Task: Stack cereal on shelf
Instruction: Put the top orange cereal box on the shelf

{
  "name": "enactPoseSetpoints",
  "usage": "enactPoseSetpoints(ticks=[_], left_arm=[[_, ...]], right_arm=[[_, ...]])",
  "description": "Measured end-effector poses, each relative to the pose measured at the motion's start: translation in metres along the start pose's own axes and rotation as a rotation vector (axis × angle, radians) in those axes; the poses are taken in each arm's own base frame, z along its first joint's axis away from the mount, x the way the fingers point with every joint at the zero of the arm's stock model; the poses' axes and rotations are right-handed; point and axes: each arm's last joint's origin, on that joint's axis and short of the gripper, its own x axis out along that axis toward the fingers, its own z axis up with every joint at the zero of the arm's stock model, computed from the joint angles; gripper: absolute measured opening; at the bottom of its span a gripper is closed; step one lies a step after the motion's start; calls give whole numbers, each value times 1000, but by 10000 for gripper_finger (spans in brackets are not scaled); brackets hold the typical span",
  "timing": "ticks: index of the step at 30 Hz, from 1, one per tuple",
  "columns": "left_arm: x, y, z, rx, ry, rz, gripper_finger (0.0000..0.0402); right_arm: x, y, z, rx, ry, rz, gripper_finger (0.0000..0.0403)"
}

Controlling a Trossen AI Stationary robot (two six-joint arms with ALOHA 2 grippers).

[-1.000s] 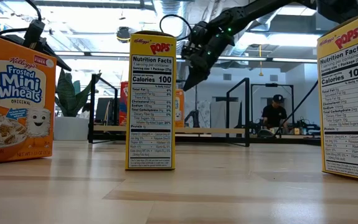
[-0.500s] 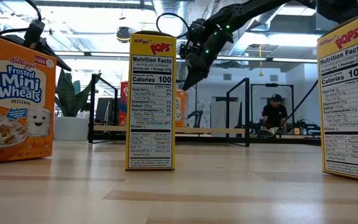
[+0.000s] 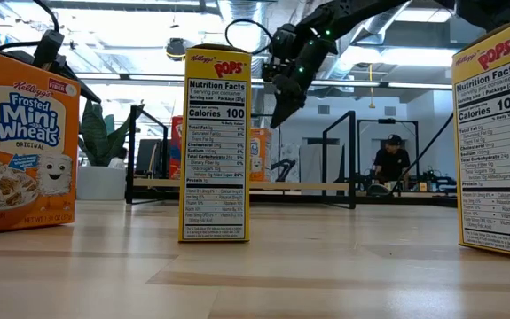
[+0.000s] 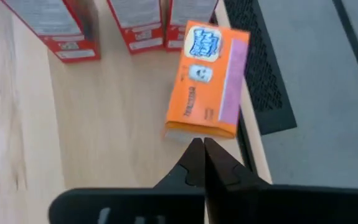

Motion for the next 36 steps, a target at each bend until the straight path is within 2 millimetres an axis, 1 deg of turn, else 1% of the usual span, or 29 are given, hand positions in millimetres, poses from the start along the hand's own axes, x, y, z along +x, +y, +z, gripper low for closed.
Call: enactPoseSetpoints(ticks=[6, 10, 12, 14, 17, 21, 27, 30, 36], left_arm=[[0, 0, 0, 0, -4, 0, 286], [0, 0, 0, 2, -4, 1, 286], [0, 0, 0, 2, -4, 1, 286], [0, 0, 0, 2, -4, 1, 286], [0, 0, 0, 0, -4, 1, 286], [0, 0, 0, -13, -4, 1, 286], [0, 0, 0, -16, -5, 1, 286], [0, 0, 0, -14, -7, 2, 286], [0, 1, 1, -9, -19, 5, 286]], right_arm=[[2, 0, -4, 31, 20, 6, 25], [16, 1, -15, 40, 51, 10, 12], [21, -2, -16, 38, 25, -2, 7], [25, -3, -17, 37, 0, -13, 8], [31, -7, -15, 37, -33, -39, 20], [31, -15, -13, 43, -78, -77, 30], [30, -16, -7, 35, -142, -79, 11], [30, -14, -6, 30, -146, -75, 9], [30, -13, -4, 26, -158, -85, 38]])
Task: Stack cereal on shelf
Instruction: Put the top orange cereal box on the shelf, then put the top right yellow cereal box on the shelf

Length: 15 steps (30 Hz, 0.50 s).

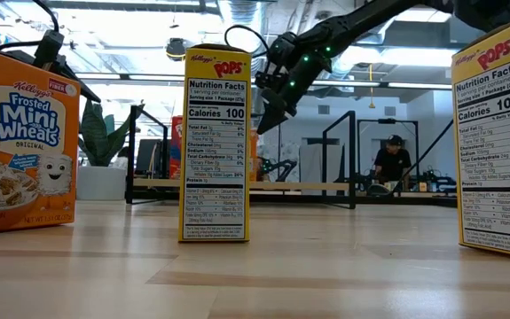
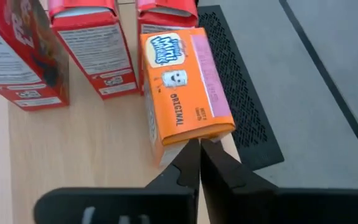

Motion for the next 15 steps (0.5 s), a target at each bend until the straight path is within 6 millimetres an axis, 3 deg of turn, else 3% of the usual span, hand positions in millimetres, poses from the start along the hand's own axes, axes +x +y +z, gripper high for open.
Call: enactPoseSetpoints(ticks=[5, 10, 15], left_arm=[[0, 0, 0, -3, -4, 0, 286], [0, 0, 0, 5, -4, 1, 286], [0, 0, 0, 13, 9, 0, 286]], right_arm=[[-14, -6, 1, 5, 86, -25, 43], [-65, -7, 21, 3, 143, -38, 51], [-119, 10, 18, 135, 287, 11, 94]])
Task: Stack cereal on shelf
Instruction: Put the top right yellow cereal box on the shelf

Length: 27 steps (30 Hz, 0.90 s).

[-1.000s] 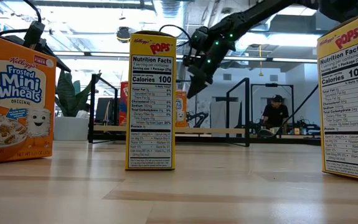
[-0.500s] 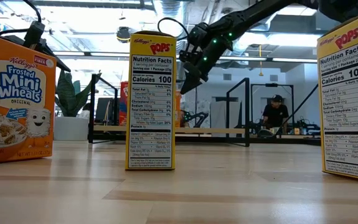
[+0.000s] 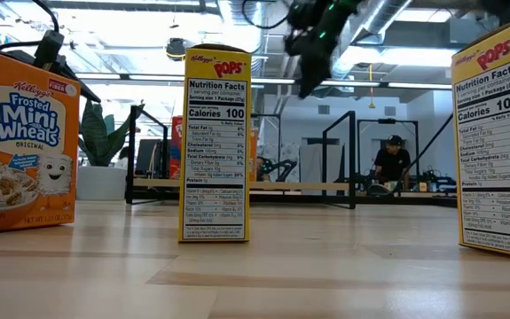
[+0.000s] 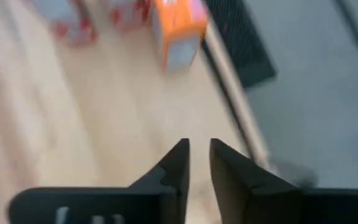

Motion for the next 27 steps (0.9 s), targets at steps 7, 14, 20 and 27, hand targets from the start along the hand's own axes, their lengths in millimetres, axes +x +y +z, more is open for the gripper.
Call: enactPoseSetpoints(ticks=[7, 14, 20, 27], left_arm=[[0, 0, -1, 68, 38, -4, 286], [0, 0, -3, 87, 89, -10, 286], [0, 0, -3, 173, 110, -17, 286], [0, 0, -3, 170, 111, -17, 286]], right_arm=[[-45, 39, -50, 223, 209, 17, 168], [-75, 109, -131, 346, 284, 18, 206], [-83, 183, -168, 202, 178, 292, 241], [-73, 267, -171, -140, 98, 509, 262]])
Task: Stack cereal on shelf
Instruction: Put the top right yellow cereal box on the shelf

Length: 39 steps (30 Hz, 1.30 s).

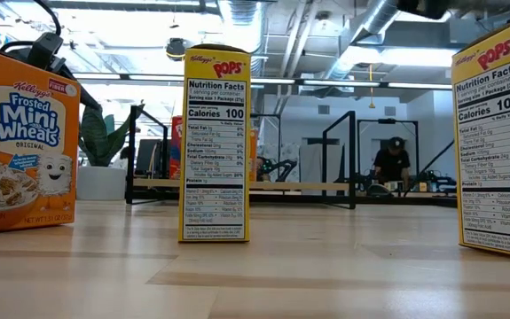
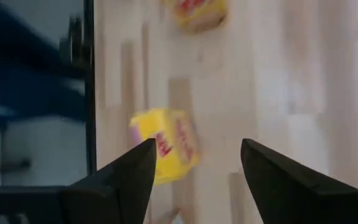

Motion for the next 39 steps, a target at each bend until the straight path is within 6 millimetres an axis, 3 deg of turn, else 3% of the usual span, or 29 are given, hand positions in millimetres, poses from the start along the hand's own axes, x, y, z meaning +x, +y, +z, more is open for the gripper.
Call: enactPoseSetpoints(ticks=[6, 11, 17, 24, 39], left_arm=[[0, 0, 0, 4, 7, -2, 286], [0, 0, 0, 3, 8, -2, 286], [0, 0, -1, 2, 44, -11, 286], [0, -1, -3, 10, 95, -24, 286], [0, -1, -3, 45, 109, -29, 286]], right_arm=[[46, 22, 4, -58, 215, 69, 289], [70, 25, 6, -91, 331, 66, 334], [74, 22, 7, -100, 314, 6, 365], [83, 36, 3, -107, 290, 5, 357], [102, 36, 4, -97, 278, -65, 347]])
